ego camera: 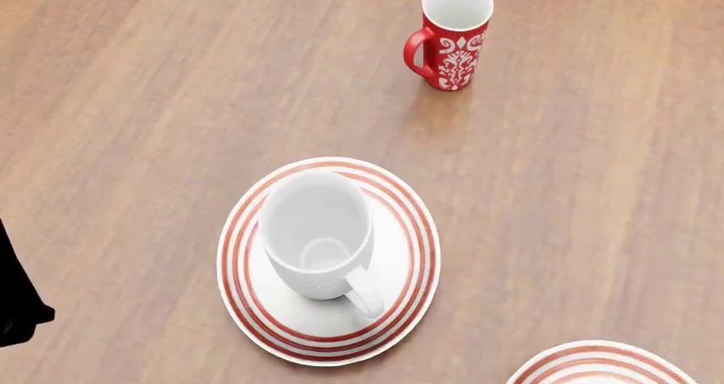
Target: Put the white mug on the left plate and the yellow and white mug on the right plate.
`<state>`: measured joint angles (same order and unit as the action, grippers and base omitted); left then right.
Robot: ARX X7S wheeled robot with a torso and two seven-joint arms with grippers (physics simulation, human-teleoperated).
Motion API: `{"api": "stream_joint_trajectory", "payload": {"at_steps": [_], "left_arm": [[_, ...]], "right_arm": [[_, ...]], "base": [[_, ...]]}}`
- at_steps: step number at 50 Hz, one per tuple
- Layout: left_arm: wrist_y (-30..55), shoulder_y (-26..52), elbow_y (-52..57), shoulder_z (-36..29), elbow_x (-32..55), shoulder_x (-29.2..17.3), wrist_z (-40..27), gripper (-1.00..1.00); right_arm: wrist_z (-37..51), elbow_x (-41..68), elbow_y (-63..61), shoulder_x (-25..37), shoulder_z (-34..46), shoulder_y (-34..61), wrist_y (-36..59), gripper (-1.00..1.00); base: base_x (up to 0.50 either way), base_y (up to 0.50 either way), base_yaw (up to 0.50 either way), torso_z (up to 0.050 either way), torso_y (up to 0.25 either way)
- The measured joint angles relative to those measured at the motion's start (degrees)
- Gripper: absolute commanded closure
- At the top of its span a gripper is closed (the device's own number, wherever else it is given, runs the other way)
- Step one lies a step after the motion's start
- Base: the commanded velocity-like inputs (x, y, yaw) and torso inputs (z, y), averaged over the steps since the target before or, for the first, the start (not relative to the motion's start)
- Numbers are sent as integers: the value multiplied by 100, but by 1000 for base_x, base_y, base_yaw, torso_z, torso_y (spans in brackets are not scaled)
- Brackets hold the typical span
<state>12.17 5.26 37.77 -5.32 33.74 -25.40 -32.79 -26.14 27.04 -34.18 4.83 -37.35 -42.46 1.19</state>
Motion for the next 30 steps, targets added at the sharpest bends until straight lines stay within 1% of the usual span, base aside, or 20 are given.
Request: {"api": "stream_joint_trajectory", "payload": {"at_steps": [13, 30], "left_arm": [[-5, 36, -54, -26, -6, 0, -1, -100], [-18, 47, -72, -40, -3, -13, -15, -100]], "right_arm": [[-120, -41, 397, -63, 29, 102, -153, 100], [-189, -232, 1090, -34, 302, 407, -305, 100]], "base": [[0, 0, 0, 0, 0], [0, 0, 0, 0, 0]]}}
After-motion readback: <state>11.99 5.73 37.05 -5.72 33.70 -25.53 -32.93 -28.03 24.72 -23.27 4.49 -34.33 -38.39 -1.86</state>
